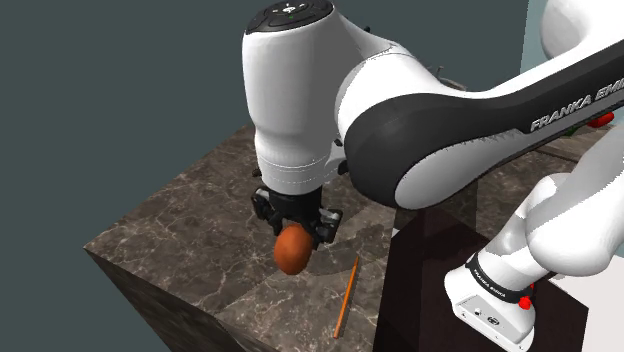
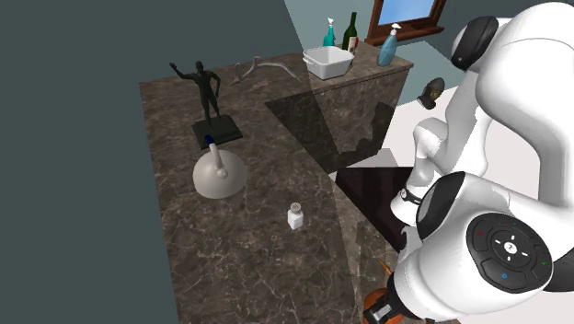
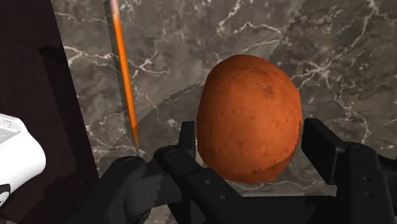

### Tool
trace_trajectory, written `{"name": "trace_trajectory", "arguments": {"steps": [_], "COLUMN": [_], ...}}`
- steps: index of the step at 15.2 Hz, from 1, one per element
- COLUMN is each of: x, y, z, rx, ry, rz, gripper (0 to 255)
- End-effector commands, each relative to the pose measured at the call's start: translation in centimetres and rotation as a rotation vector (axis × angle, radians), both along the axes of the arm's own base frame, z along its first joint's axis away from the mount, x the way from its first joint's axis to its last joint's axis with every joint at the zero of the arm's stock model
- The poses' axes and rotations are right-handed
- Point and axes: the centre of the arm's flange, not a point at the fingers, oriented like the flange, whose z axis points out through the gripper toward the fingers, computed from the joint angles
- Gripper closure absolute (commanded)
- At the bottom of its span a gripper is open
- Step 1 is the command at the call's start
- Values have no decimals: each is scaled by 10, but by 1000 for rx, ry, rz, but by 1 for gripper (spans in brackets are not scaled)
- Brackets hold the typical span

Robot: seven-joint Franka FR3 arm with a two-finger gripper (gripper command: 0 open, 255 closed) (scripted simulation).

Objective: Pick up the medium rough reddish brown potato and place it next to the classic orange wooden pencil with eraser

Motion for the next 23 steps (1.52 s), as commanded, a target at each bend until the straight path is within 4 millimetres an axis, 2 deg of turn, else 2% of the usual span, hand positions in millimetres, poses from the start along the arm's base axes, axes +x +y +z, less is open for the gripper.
{"name": "trace_trajectory", "arguments": {"steps": [1, 13, 21, 22, 23], "x": [0, 0, 0, 0, -1], "y": [0, 0, 0, 0, 1], "z": [-11, -75, -77, -76, -76], "rx": [0, 0, 0, 0, 0], "ry": [0, 0, 0, 0, 0], "rz": [0, 0, 0, 0, 0], "gripper": [255, 255, 255, 0, 0]}}
